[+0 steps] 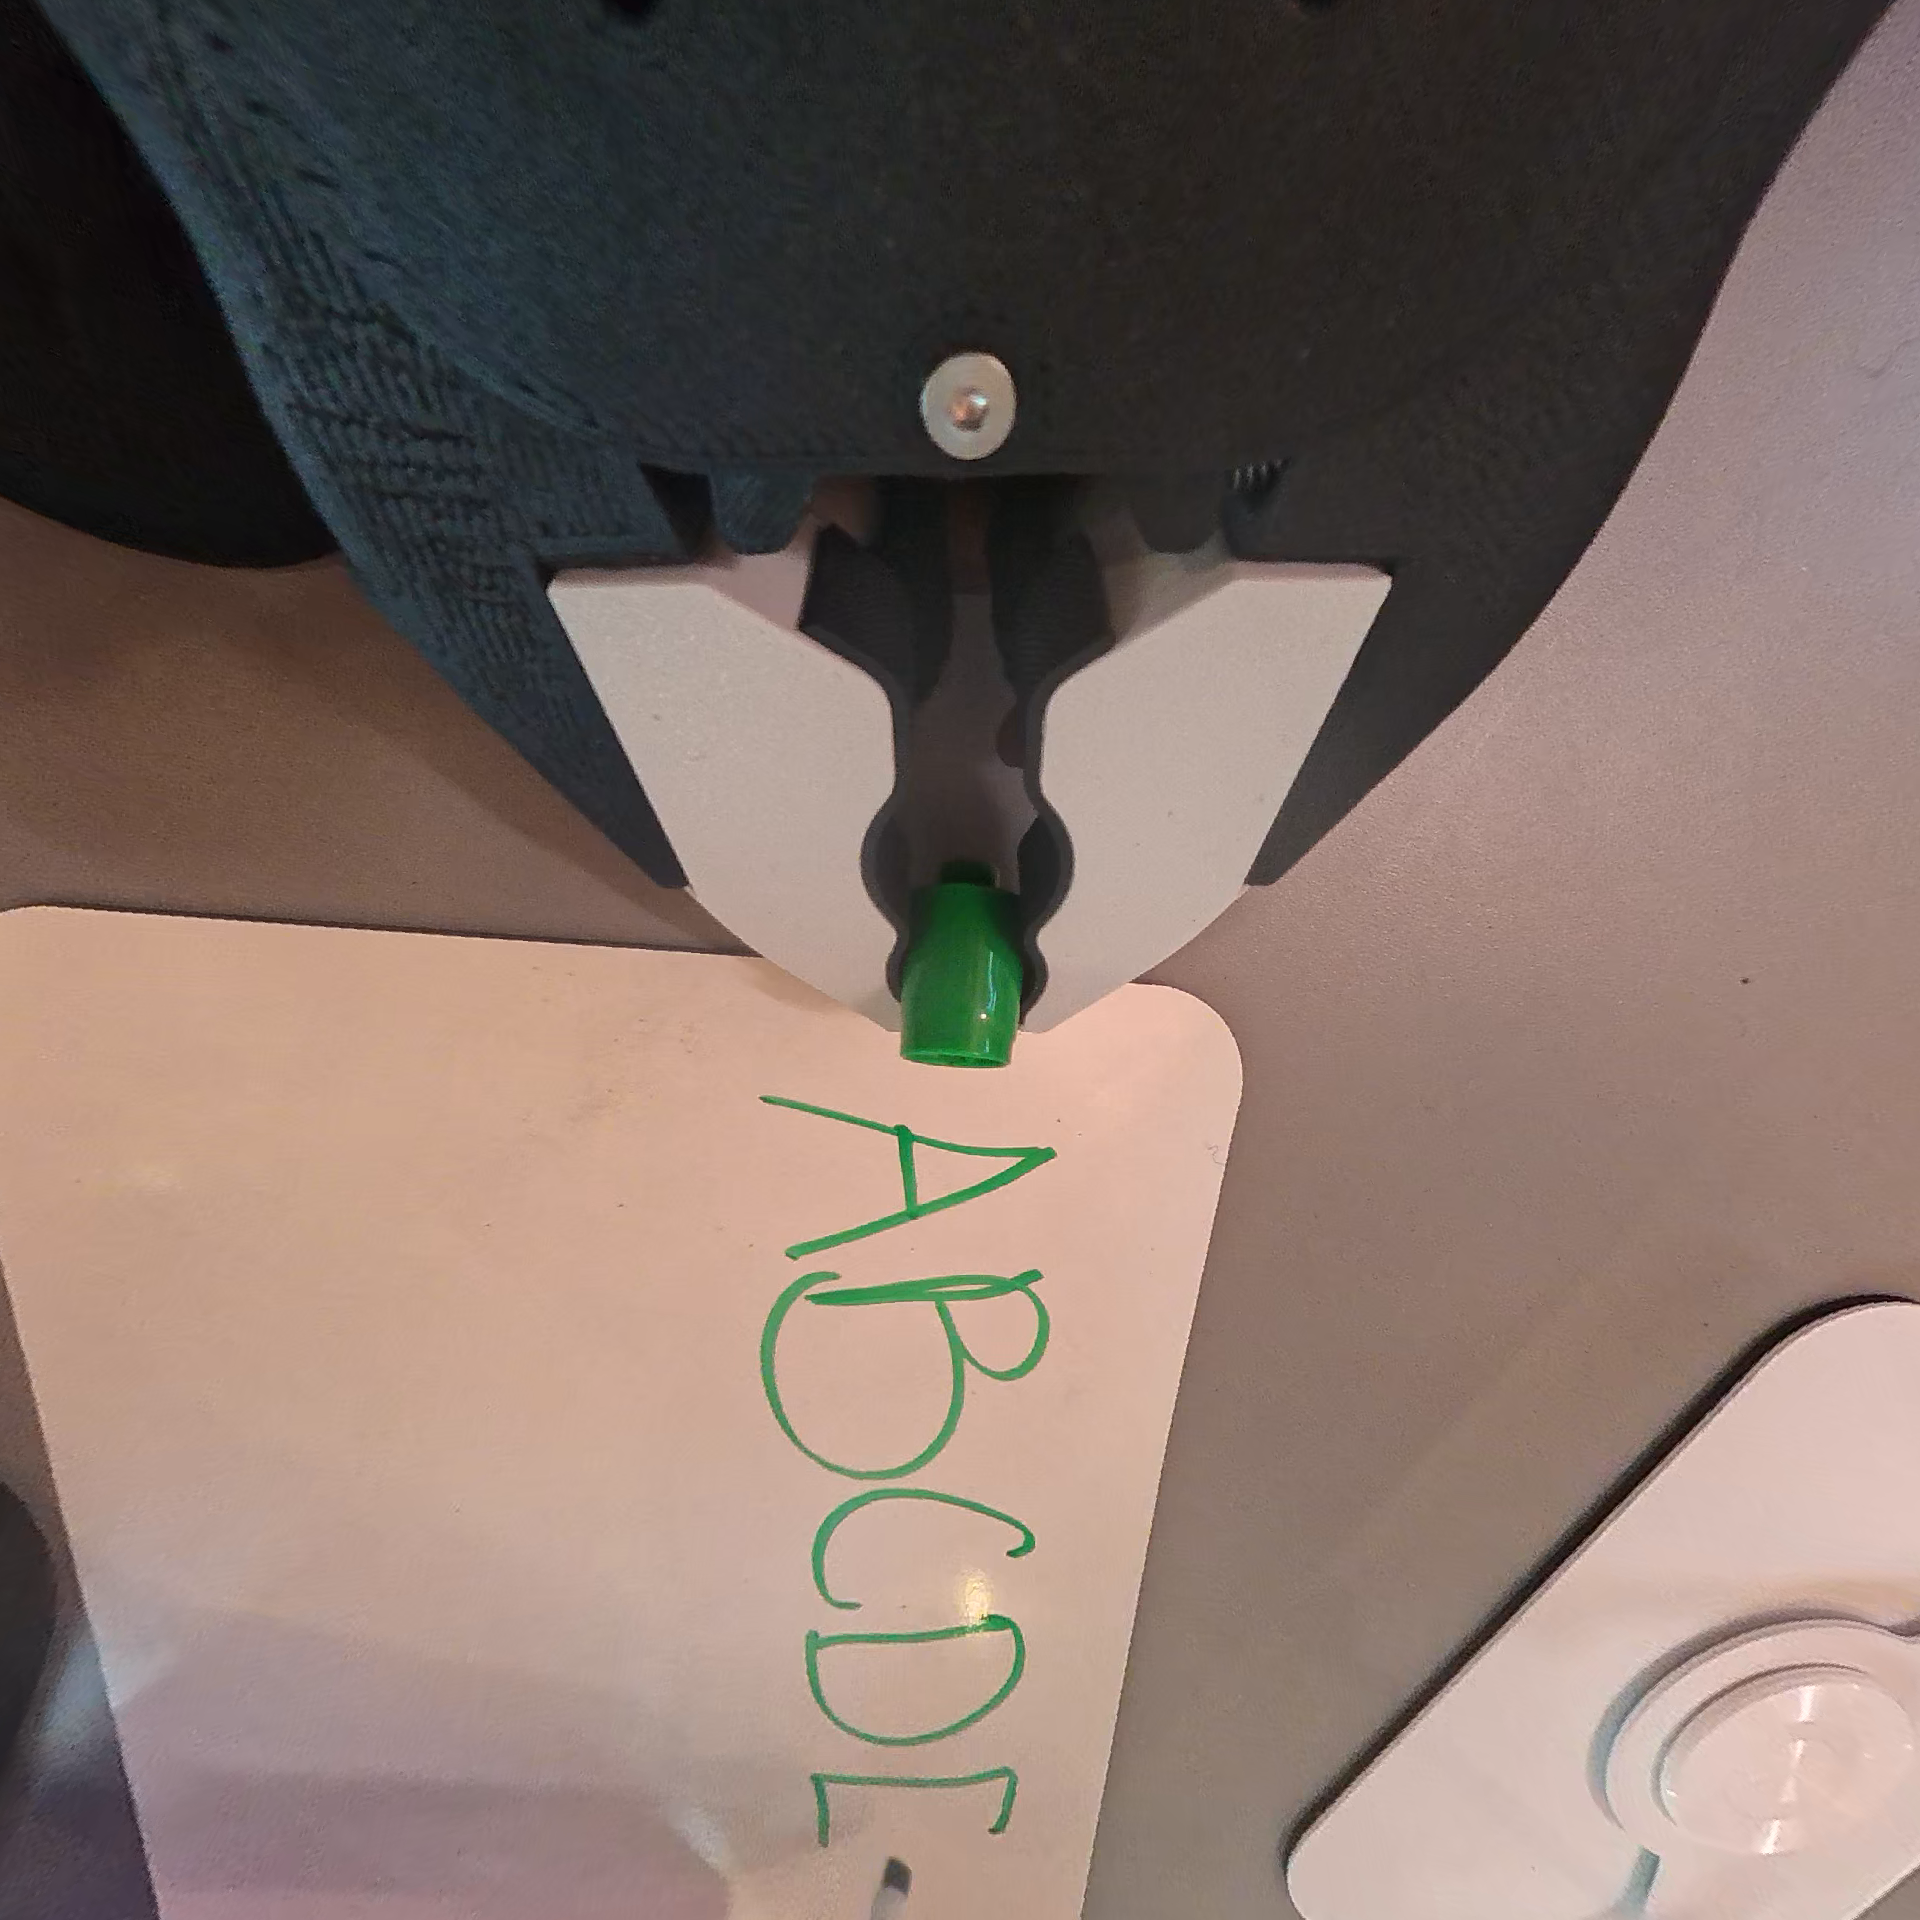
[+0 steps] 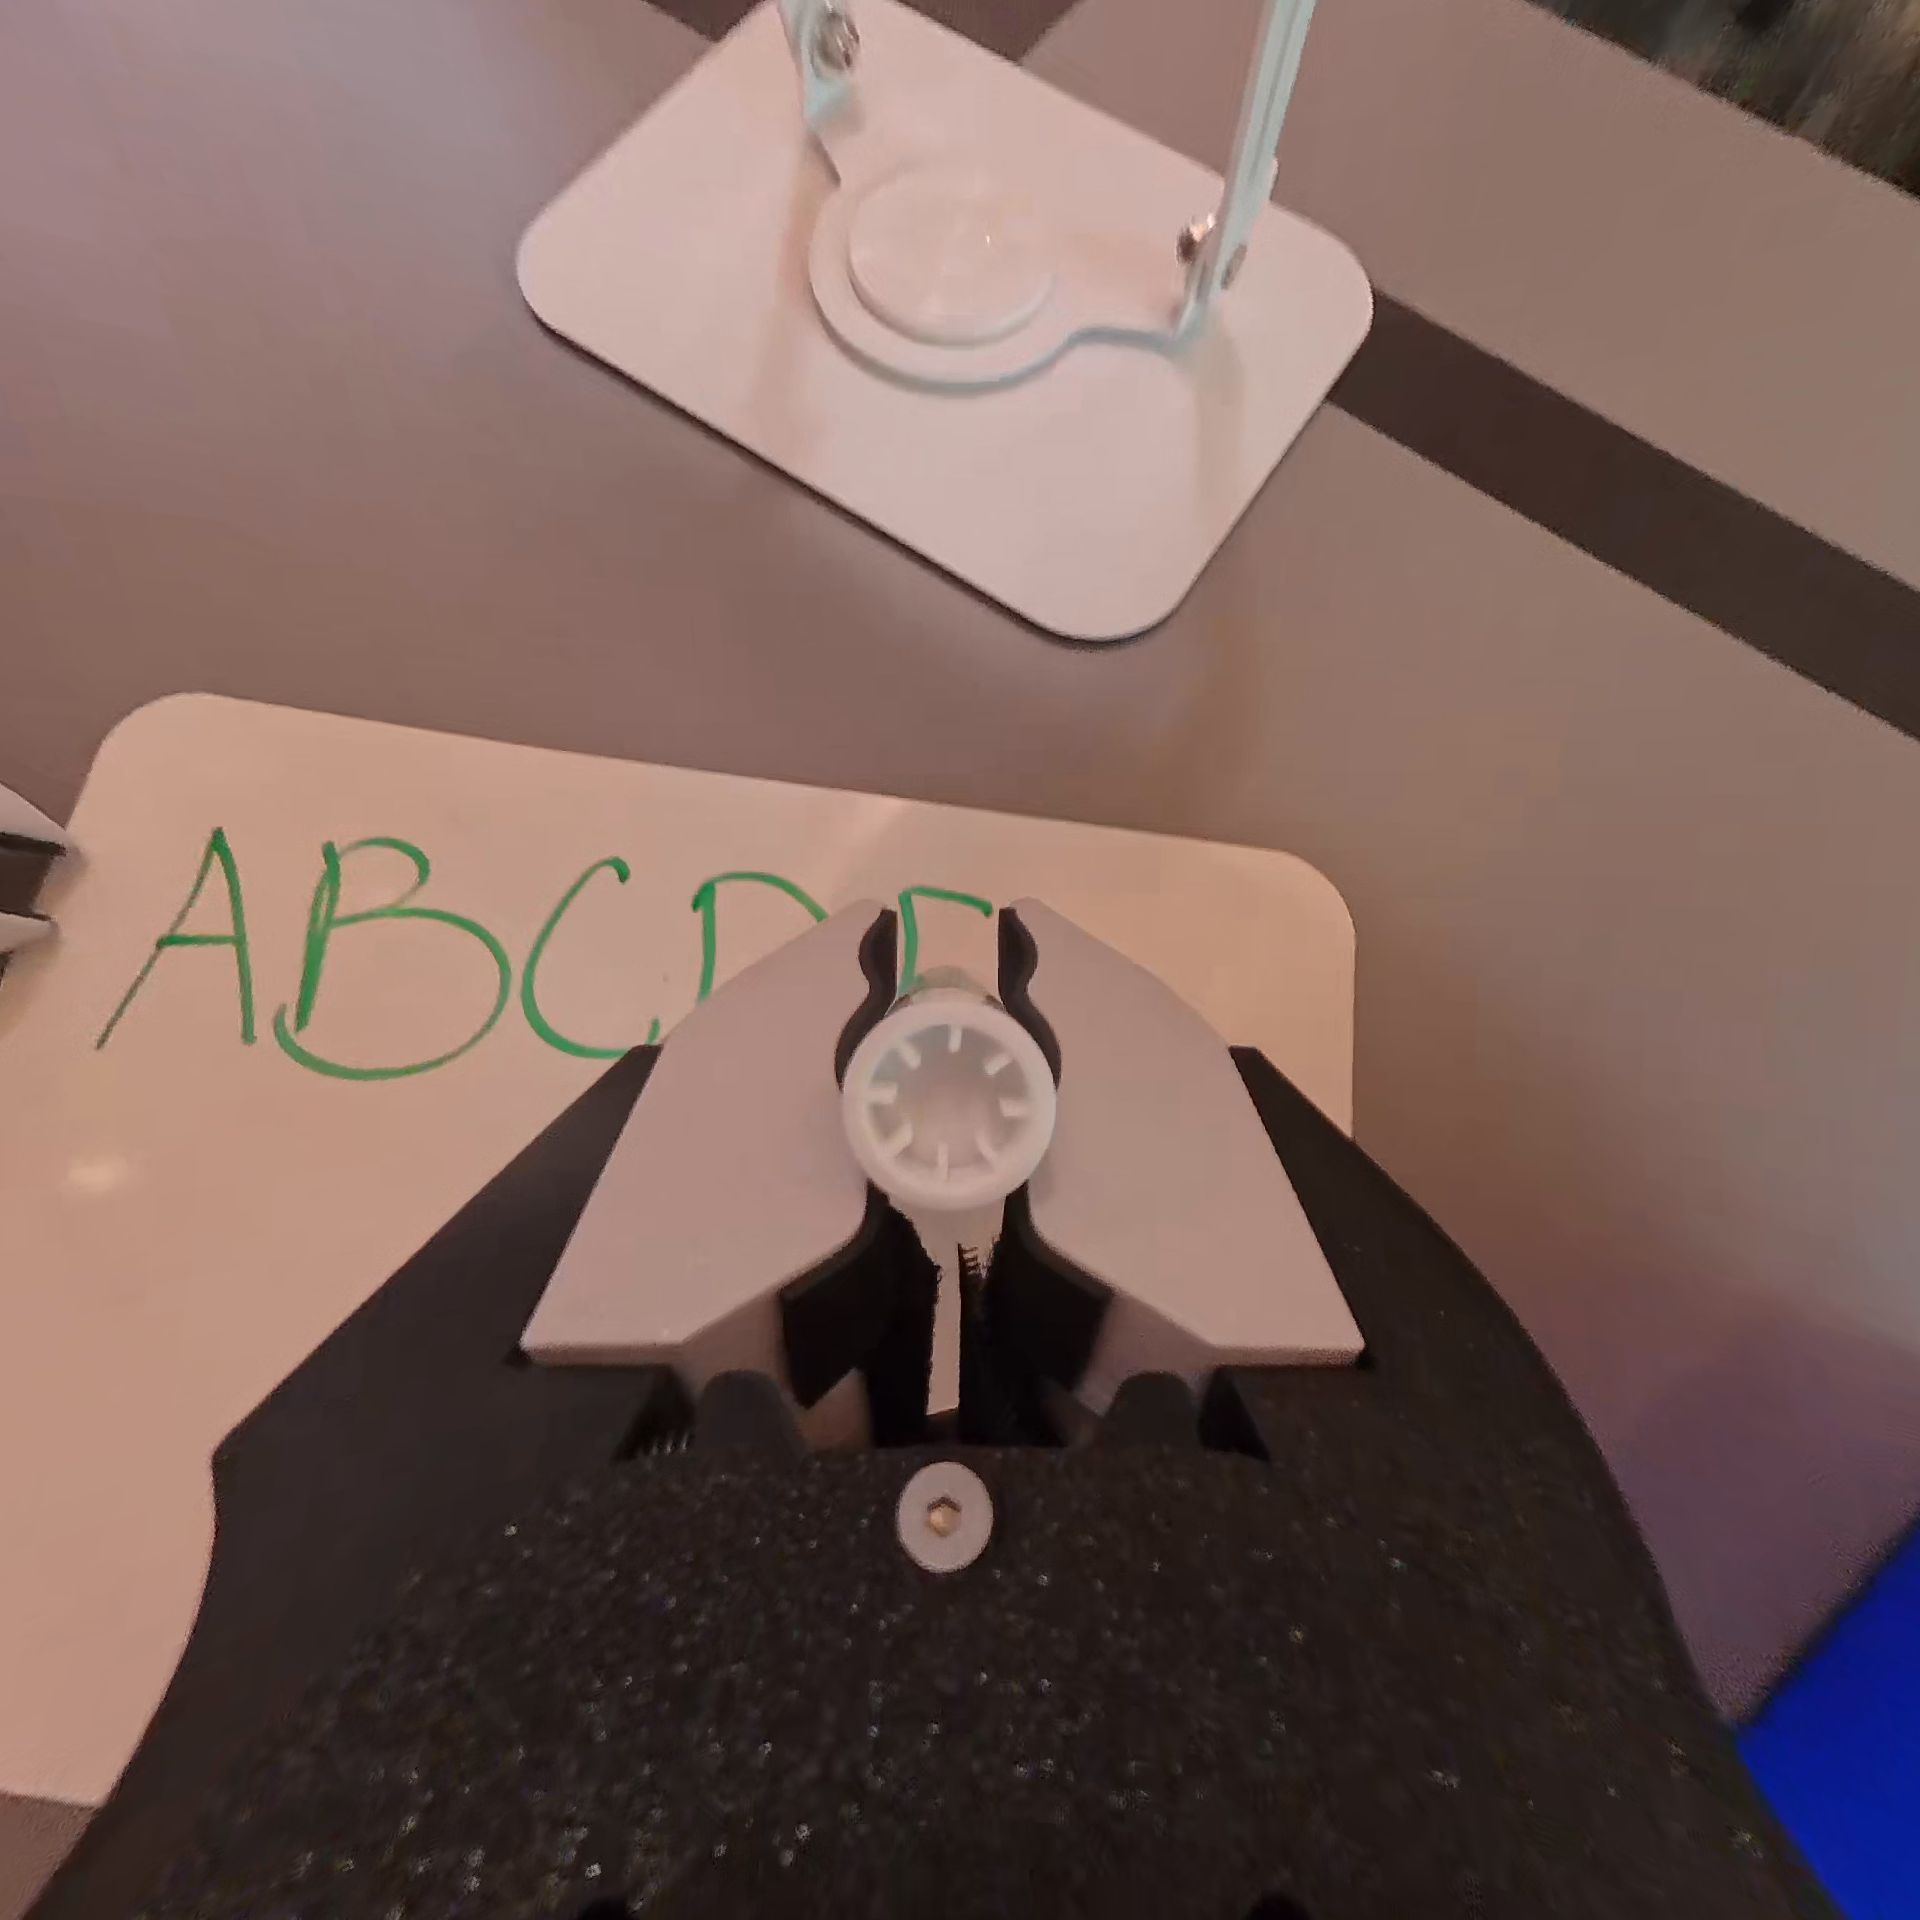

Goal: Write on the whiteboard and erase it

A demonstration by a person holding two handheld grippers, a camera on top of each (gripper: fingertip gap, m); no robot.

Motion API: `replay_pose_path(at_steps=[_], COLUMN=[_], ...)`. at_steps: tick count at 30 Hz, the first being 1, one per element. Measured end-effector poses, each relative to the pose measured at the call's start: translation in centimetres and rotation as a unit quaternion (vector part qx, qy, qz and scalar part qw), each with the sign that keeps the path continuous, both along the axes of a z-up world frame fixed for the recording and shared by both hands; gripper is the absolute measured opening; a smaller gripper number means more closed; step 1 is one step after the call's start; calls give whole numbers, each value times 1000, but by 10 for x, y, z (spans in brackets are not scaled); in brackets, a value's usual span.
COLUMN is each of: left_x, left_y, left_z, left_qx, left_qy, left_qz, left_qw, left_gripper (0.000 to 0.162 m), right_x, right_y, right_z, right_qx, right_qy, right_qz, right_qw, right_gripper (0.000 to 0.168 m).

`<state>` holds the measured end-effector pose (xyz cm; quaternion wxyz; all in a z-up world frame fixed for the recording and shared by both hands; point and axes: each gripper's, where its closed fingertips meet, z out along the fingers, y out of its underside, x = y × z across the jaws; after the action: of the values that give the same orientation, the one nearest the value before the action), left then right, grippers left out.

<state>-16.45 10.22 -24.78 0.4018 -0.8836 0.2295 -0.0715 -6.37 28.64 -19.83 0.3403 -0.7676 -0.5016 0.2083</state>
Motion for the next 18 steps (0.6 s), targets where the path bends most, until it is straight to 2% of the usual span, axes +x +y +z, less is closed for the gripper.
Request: replay_pose_path(at_steps=[5, 8, 10, 14, 18], left_x=[0, 0, 0, 0, 0], left_y=[0, 0, 0, 0, 0], left_z=[0, 0, 0, 0, 0], left_qx=[1, 0, 1, 0, 0], left_qy=[2, 1, 3, 1, 0], left_qz=[0, 0, -1, -1, -1], left_qw=[1000, 1000, 1000, 1000, 1000], left_gripper=[16, 16, 16, 16, 16], right_x=[-9, 0, 0, 8, 8], right_y=[-2, 14, 23, 49, 54], right_z=[-9, -8, -2, -5, -9], right_qx=[-13, 1, -4, 12, 11], right_qy=[0, -16, 12, 13, 19], right_qz=[13, -8, -16, -45, -49], right_qw=[1000, 1000, 1000, 999, 999], right_gripper=[19, 19, 19, 19, 19])
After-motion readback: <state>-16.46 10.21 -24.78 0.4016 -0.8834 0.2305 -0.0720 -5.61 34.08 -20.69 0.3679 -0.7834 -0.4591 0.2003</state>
